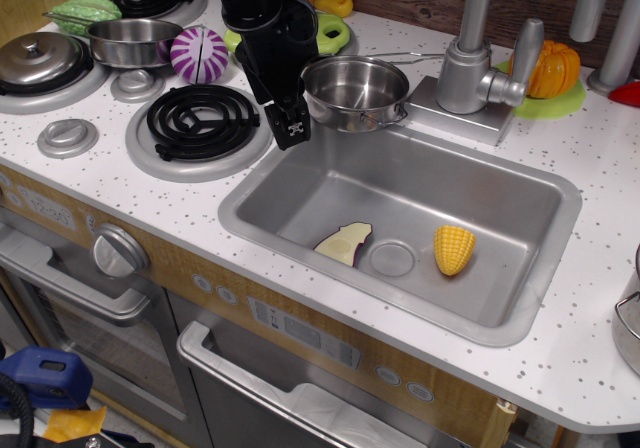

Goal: Put pan in sink

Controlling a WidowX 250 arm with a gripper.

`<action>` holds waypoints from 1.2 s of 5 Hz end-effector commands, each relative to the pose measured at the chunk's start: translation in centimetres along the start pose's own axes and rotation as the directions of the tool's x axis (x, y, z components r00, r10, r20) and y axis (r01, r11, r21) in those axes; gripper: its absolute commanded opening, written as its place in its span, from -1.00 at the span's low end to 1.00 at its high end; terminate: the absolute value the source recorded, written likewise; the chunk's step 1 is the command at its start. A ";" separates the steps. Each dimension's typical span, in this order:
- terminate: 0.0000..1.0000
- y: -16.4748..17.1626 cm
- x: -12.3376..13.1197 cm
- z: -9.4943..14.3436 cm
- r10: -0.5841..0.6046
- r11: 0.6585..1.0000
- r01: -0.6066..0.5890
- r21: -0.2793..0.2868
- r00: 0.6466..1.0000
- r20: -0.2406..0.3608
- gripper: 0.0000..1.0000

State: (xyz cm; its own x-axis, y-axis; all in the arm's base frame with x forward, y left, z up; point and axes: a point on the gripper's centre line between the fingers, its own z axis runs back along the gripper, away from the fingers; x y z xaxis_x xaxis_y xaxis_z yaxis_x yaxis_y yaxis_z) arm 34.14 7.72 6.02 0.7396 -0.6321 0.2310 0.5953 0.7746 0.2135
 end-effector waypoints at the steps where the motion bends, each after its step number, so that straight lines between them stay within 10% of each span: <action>1: -1.00 0.0 0.0 0.0 0.000 1.000 0.000 0.000 1.000 0.000 1.00; 2: -1.00 0.3 0.9 0.4 -0.156 0.988 0.156 0.003 0.988 0.013 1.00; 6: -1.00 3.2 6.2 -1.9 -0.654 0.753 0.657 0.039 0.742 0.148 1.00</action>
State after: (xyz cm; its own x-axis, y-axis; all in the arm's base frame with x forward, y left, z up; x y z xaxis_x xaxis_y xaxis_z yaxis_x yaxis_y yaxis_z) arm 40.81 5.86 3.63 0.1062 -0.9744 0.1980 0.9434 0.1617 0.2897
